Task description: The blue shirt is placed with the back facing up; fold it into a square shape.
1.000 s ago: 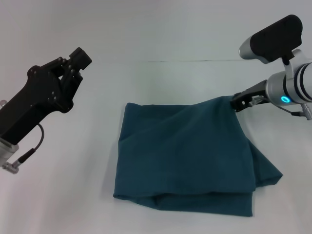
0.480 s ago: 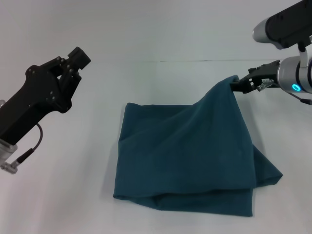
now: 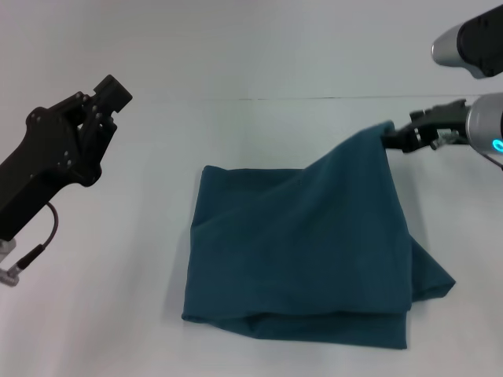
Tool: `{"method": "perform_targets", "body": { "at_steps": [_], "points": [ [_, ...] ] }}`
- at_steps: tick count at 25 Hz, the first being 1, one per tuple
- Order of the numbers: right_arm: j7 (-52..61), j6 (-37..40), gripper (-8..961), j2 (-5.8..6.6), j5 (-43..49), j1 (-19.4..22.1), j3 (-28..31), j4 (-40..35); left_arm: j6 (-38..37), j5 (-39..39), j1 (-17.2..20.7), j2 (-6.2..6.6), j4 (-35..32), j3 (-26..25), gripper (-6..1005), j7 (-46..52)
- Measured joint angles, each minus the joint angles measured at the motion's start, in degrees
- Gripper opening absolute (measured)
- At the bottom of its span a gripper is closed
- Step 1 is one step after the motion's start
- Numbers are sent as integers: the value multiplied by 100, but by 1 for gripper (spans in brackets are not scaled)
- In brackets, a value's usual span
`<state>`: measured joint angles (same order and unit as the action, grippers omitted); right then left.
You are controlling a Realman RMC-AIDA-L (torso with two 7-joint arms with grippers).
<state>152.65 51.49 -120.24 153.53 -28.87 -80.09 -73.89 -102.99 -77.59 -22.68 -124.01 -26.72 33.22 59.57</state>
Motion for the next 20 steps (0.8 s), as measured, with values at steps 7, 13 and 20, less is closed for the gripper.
{"method": "perform_targets", "body": {
  "at_steps": [7,13,20],
  "points": [
    [296,831,609,-6,868,-45,-57,-125,-81,-1,1,2,-10,-1,42,6],
    [246,963,606,-8,686,140,-60,-532,-113,-2,-12,9,-23,24,42,9],
    [-473,684,604,0,-744,152,-19,-548,-136,-2,-18,9,-23,27,41,23]
  ]
}}
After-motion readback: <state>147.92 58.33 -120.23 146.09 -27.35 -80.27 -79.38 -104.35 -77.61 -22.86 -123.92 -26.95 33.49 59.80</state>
